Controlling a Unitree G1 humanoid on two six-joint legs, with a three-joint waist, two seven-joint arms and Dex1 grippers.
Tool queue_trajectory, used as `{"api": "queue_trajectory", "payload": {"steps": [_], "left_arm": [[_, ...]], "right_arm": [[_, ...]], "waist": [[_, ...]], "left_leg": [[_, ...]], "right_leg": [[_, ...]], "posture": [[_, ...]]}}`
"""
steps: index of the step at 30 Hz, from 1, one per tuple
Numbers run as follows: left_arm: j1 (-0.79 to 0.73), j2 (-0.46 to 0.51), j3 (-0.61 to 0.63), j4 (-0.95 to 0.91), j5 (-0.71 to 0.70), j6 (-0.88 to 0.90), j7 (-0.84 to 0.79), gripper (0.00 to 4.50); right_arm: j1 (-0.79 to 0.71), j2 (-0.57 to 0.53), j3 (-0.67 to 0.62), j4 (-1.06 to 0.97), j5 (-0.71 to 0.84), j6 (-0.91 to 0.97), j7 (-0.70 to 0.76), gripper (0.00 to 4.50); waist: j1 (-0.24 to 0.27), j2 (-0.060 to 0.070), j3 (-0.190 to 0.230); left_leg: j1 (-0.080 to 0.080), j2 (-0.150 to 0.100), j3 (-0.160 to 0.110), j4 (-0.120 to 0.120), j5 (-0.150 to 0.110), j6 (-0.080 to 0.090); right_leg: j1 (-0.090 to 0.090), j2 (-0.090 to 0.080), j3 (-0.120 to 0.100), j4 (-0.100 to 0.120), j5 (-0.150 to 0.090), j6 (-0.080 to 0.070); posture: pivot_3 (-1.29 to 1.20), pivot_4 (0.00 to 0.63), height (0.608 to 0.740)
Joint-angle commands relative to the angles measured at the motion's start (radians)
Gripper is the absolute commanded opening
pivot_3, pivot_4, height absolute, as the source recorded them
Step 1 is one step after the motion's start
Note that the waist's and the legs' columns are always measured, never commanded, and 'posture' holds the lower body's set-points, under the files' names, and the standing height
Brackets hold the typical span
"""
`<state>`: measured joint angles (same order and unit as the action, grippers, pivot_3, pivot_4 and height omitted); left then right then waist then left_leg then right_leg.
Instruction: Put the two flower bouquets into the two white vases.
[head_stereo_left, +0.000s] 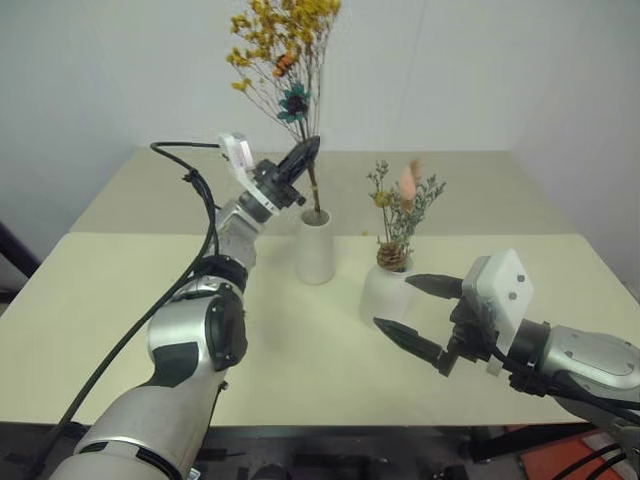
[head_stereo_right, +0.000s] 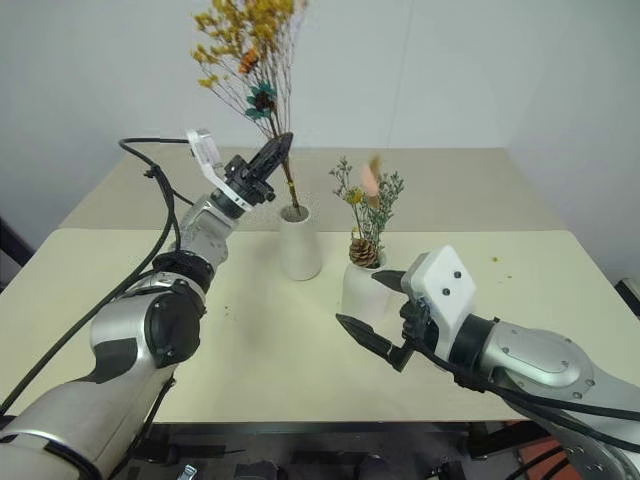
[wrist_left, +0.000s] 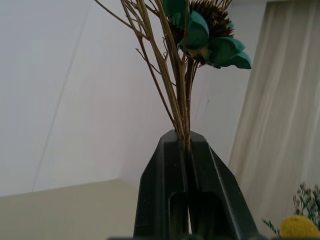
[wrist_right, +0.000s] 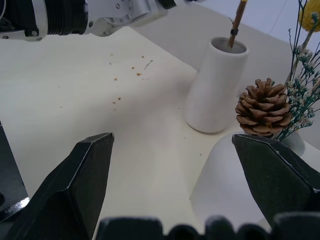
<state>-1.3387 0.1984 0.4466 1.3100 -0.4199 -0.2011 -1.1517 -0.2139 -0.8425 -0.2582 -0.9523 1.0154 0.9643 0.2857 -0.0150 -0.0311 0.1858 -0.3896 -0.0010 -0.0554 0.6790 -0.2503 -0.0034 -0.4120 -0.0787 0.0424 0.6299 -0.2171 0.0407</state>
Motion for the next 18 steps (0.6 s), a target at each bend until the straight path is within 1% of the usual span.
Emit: {"api": "queue_trajectory", "payload": {"steps": [1,10,15,18], "left_arm": [[0.003,-0.003,-0.011,-0.005,0.030,-0.034,0.008,0.04],[0.028,0.008,-0.030,-0.003,0.095,-0.075,0.046,0.04],[0.047,0.016,-0.039,-0.007,0.116,-0.095,0.035,0.04],[0.059,0.015,-0.045,-0.011,0.124,-0.118,0.034,0.04]], "right_arm": [[-0.008,-0.032,-0.052,-0.028,0.068,0.003,-0.048,4.50],[-0.065,-0.092,-0.036,-0.001,0.166,-0.008,-0.184,4.50],[-0.143,-0.080,0.016,0.037,0.186,0.000,-0.282,4.50],[-0.162,-0.078,0.045,0.040,0.202,-0.001,-0.315,4.50]], "waist": [[-0.001,0.000,0.000],[0.000,0.000,0.000],[-0.001,0.000,0.000],[0.001,0.000,0.000]], "left_leg": [[0.000,0.000,0.000,0.000,0.000,0.000],[0.000,0.000,0.000,0.000,0.000,0.000],[0.000,0.000,0.000,0.000,0.000,0.000],[-0.001,0.000,0.000,0.000,0.000,0.000]], "right_leg": [[0.000,0.000,0.000,0.000,0.000,0.000],[0.000,0.000,0.000,0.000,0.000,0.000],[0.000,0.000,0.000,0.000,0.000,0.000],[-0.001,0.000,0.000,0.000,0.000,0.000]], "posture": [[0.00,0.150,0.740],[0.00,0.150,0.740],[0.00,0.150,0.740],[0.00,0.150,0.740]]}}
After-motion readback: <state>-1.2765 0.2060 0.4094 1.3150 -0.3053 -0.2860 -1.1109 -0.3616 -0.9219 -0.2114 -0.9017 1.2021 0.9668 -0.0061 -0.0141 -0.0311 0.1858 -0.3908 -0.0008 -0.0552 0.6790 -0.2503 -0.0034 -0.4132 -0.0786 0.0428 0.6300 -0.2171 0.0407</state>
